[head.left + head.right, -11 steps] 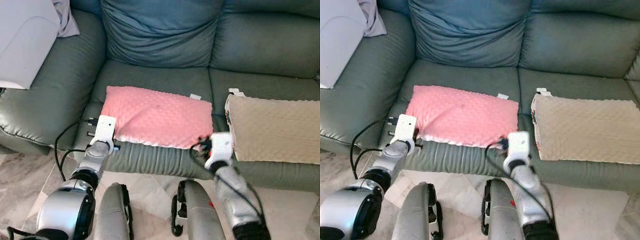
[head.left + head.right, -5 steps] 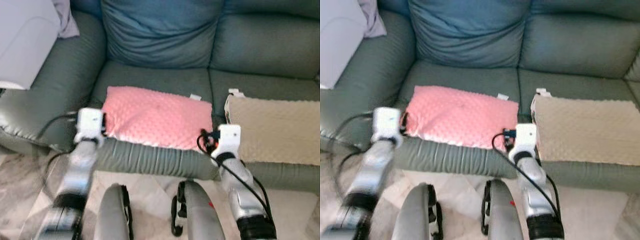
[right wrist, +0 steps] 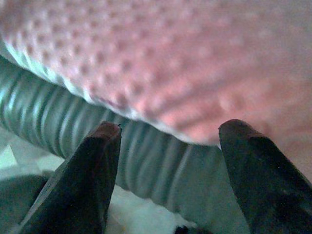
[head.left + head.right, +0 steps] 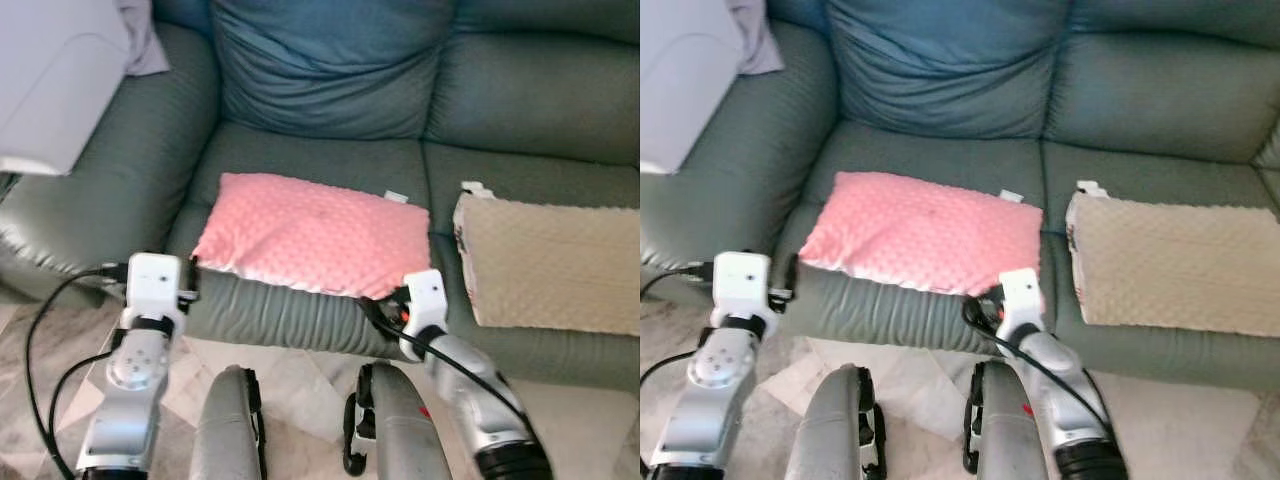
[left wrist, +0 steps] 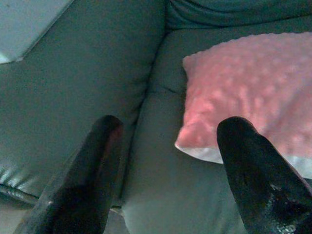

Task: Move the pillow to the sofa

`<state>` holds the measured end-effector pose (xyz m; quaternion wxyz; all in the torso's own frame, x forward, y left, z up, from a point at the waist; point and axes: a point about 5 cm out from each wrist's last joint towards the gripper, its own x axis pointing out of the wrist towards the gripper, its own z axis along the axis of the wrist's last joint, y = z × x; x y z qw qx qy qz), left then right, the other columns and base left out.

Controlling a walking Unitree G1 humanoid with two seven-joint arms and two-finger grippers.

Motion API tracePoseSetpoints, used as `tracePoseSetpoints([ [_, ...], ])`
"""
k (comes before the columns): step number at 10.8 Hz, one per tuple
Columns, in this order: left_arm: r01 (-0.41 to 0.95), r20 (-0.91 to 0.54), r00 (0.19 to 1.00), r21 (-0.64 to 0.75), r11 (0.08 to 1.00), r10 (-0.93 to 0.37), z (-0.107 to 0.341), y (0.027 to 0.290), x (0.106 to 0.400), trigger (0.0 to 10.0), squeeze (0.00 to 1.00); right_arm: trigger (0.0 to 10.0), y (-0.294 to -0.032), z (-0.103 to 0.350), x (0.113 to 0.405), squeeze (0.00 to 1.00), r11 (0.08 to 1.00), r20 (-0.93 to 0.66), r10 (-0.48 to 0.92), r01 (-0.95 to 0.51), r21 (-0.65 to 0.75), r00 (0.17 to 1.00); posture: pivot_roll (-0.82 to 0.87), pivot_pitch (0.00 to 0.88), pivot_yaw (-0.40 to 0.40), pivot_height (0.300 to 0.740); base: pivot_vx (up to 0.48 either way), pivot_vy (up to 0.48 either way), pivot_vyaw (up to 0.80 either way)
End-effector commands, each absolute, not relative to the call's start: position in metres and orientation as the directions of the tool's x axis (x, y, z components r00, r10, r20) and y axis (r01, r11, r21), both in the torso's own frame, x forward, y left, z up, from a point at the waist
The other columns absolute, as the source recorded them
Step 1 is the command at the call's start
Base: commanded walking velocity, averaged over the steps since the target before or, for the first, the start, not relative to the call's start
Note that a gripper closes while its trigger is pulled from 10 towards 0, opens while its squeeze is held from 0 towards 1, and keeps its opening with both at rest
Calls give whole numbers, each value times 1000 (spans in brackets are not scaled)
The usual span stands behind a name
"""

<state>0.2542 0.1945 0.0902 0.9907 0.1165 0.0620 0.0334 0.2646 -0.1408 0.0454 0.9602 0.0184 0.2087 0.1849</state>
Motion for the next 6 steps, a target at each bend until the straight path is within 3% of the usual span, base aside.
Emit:
tracePoseSetpoints([
  [1, -46, -147, 986, 232, 972, 82, 87, 195, 249, 10000, 1000, 10000, -147, 35, 260, 1000, 938, -454, 343, -327, 116, 822, 47, 195, -3, 645, 0, 0, 0],
  [6, -25, -164, 984, 220, 975, 62, 92, 187, 255, 10000, 1000, 10000, -176, 35, 270, 1000, 968, -488, 224, -250, 13, 843, 44, 181, -1, 645, 0, 0, 0],
])
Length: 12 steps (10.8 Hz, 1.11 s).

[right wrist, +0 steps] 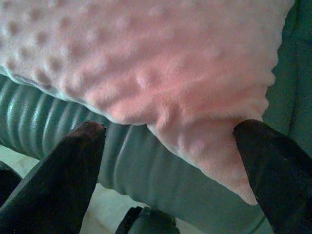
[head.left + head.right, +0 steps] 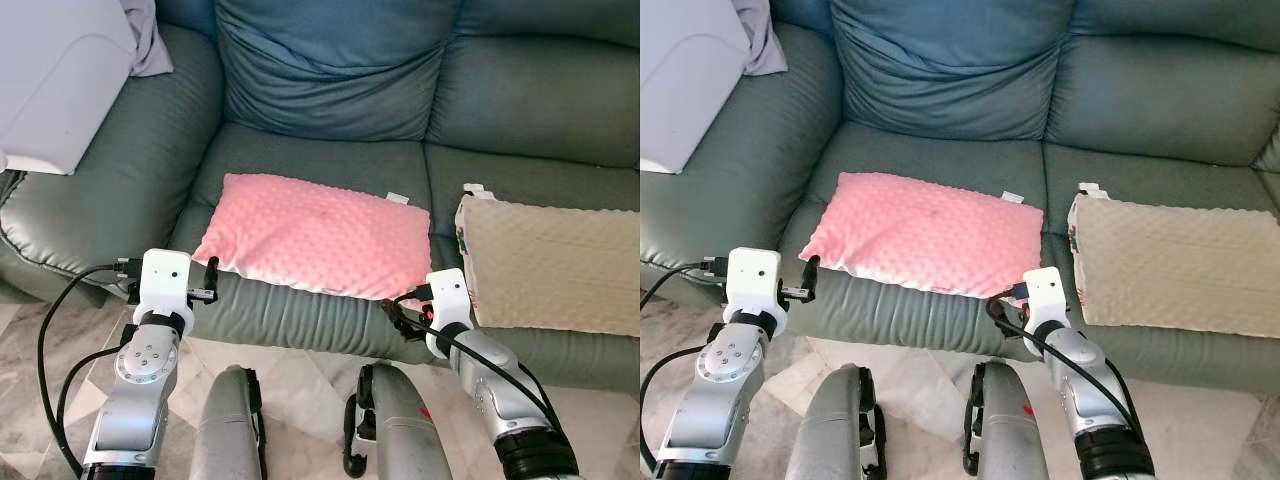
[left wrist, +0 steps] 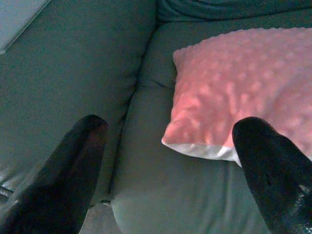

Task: Move the pillow to the sofa

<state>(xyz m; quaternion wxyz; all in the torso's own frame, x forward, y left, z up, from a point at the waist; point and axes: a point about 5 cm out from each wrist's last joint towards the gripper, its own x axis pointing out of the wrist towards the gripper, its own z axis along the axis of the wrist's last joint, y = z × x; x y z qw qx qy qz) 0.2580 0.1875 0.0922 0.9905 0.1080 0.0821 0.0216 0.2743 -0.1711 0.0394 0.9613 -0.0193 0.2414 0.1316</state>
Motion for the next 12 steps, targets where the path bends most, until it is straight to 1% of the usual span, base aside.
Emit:
tracePoseSetpoints([
  [1, -27, -167, 984, 223, 974, 66, 92, 188, 255, 10000, 1000, 10000, -176, 34, 271, 1000, 968, -492, 227, -251, 18, 840, 49, 176, -3, 645, 0, 0, 0],
  [4, -38, -174, 982, 220, 975, 77, 92, 186, 257, 10000, 1000, 10000, -185, 27, 274, 1000, 978, -522, 159, -207, -34, 838, 50, 166, -6, 645, 0, 0, 0],
  [6, -38, -175, 982, 215, 976, 76, 92, 184, 258, 10000, 1000, 10000, -188, 28, 277, 1000, 979, -509, 147, -198, -46, 848, 49, 160, -4, 645, 0, 0, 0],
  [7, -38, -174, 982, 212, 976, 76, 92, 182, 259, 10000, 1000, 10000, -184, 33, 280, 1000, 979, -473, 165, -204, -31, 866, 49, 151, -3, 645, 0, 0, 0],
  [9, -32, -144, 988, 192, 981, 60, 95, 177, 264, 10000, 1000, 10000, -169, 54, 287, 1000, 971, -317, 225, -238, -1, 921, 48, 111, -5, 645, 0, 0, 0],
  [10, -31, -89, 995, 178, 984, 47, 103, 172, 267, 10000, 1000, 10000, -157, 63, 285, 1000, 963, -240, 262, -271, -4, 935, 46, 75, -6, 645, 0, 0, 0],
  [11, -27, -1, 1000, 164, 986, 28, 112, 171, 268, 10000, 1000, 10000, -143, 66, 276, 1000, 944, -225, 312, -327, -34, 923, 40, 40, 1, 645, 0, 0, 0],
  [12, -62, -5, 998, 140, 988, 63, 110, 177, 267, 10000, 1000, 10000, -139, 70, 276, 1000, 941, -196, 328, -337, -17, 924, 27, 10, 7, 645, 0, 0, 0],
])
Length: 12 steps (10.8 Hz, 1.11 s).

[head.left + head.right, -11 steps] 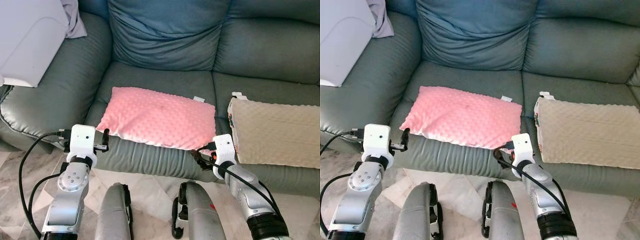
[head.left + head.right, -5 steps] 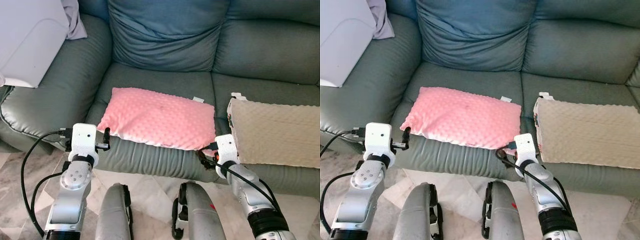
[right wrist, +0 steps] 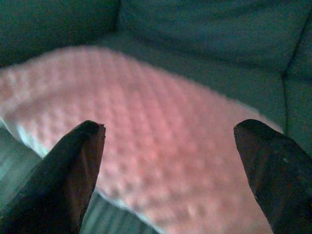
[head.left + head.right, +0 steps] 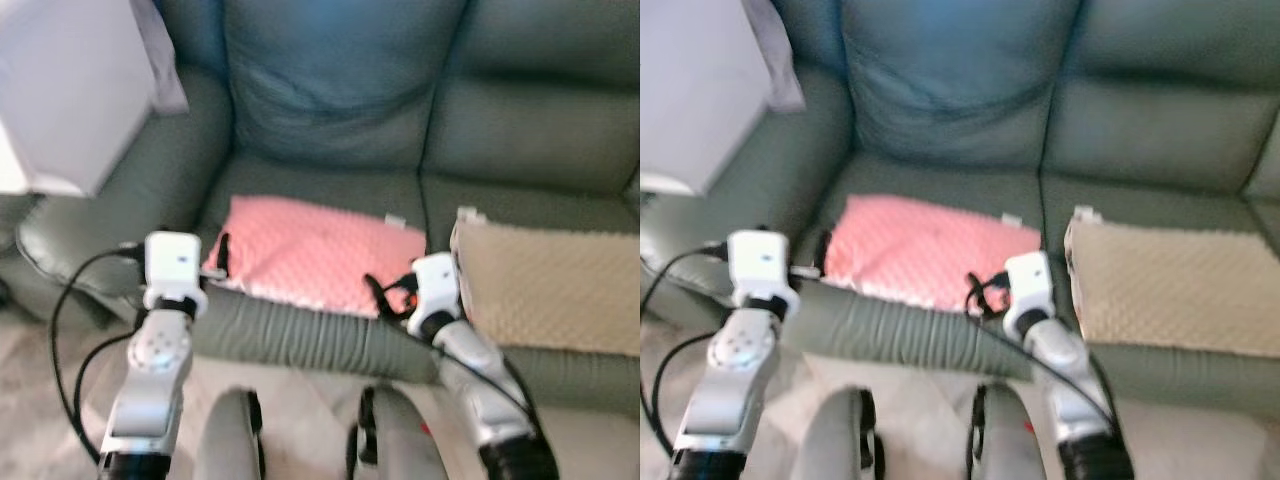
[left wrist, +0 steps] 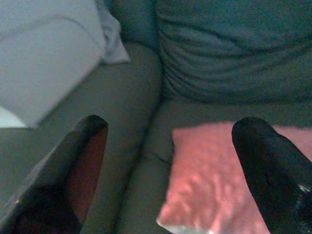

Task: Move the pillow to the sofa

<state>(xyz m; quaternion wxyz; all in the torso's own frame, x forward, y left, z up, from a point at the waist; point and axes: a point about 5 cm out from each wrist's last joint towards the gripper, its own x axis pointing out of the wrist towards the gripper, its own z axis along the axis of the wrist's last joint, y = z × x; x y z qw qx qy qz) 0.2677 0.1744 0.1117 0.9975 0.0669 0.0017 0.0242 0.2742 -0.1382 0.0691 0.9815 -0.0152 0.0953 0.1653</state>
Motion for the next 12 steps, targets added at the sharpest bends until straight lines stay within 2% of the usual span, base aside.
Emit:
tracePoseSetpoints([
  [1, -29, -21, 999, 119, 992, 32, 105, 176, 261, 10000, 1000, 10000, -138, 82, 274, 949, 945, -126, 327, -326, 27, 937, 25, 0, 13, 645, 0, 0, 0],
  [2, 95, -20, 995, 91, 991, -93, 102, 165, 258, 10000, 1000, 10000, -143, 85, 277, 0, 952, -142, 295, -278, 128, 945, 25, 0, 21, 645, 0, 0, 0],
  [3, 186, -44, 983, 176, 967, -181, 91, 160, 259, 10000, 1000, 10000, -154, 98, 283, 0, 942, -96, 334, -334, 9, 938, 22, 0, 26, 645, 0, 0, 0],
  [4, 219, -52, 976, 206, 954, -213, 87, 161, 264, 10000, 671, 10000, -162, 100, 280, 0, 943, -64, 314, -319, -95, 947, 21, 0, 22, 645, 0, 0, 0],
  [5, 213, -50, 977, 228, 950, -207, 85, 164, 267, 10000, 0, 10000, -163, 103, 272, 0, 949, -33, 294, -296, -107, 955, 23, 0, 14, 645, 0, 0, -656],
  [9, -26, 8, 1000, 142, 990, 25, 82, 179, 276, 10000, 0, 10000, -162, 97, 259, 0, 998, 60, 54, -51, -39, 997, 31, 0, 14, 645, 0, 0, -597],
  [12, 8, 19, 1000, 153, 988, -11, 83, 175, 280, 10000, 0, 10000, -153, 94, 260, 0, 993, 55, 116, -113, -42, 992, 20, 0, 13, 650, 0, 0, -160],
])
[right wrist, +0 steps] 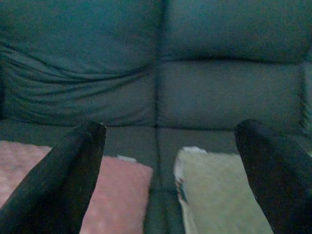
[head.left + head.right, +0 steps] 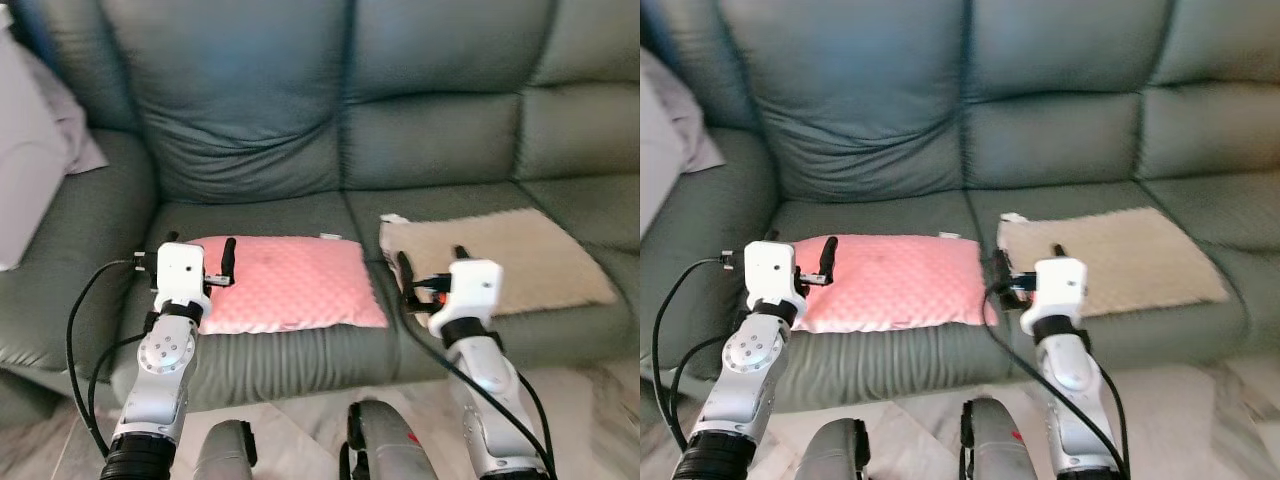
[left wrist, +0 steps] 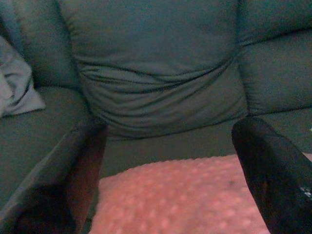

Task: Move the pillow to the sofa

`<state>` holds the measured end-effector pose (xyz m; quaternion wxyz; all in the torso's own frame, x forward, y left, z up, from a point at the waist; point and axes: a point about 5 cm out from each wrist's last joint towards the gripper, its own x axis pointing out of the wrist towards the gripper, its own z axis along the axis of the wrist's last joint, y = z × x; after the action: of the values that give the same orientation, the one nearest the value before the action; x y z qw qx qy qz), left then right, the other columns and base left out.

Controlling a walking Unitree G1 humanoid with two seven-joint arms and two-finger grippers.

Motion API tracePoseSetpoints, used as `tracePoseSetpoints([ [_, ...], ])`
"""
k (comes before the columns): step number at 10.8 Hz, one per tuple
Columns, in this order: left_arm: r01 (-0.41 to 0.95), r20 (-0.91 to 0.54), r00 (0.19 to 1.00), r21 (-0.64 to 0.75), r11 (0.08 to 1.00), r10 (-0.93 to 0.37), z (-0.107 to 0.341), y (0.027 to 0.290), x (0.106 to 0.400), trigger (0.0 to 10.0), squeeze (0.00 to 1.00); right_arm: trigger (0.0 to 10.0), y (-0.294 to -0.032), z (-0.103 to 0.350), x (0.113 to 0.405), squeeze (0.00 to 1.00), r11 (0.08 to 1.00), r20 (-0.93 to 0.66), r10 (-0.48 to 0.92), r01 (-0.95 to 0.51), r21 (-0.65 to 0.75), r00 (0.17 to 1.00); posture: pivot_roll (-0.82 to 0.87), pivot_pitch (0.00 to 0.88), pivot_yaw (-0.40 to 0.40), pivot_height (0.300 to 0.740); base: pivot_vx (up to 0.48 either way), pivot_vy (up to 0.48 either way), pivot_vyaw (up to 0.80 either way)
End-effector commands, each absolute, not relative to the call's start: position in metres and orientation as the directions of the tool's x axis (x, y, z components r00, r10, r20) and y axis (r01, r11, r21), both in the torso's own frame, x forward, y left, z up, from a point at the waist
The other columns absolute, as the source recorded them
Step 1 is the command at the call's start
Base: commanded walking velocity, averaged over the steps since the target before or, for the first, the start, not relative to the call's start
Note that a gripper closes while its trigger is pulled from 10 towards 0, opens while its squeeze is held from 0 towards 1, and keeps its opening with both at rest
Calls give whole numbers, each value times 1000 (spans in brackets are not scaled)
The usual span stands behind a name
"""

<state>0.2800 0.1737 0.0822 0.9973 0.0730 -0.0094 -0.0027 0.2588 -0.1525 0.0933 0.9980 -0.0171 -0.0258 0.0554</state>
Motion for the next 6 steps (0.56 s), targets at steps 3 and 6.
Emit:
tracePoseSetpoints([
  [3, -11, 6, 1000, 120, 993, 10, 76, 168, 278, 10000, 0, 10000, -153, 103, 266, 0, 993, 96, 113, -111, -30, 989, 19, 0, 5, 688, 0, 0, 0],
  [6, -6, -1, 1000, 115, 993, 7, 74, 165, 276, 10000, 0, 10000, -146, 105, 267, 0, 988, 114, 157, -156, -18, 981, 11, 0, 24, 740, 0, 0, 0],
])
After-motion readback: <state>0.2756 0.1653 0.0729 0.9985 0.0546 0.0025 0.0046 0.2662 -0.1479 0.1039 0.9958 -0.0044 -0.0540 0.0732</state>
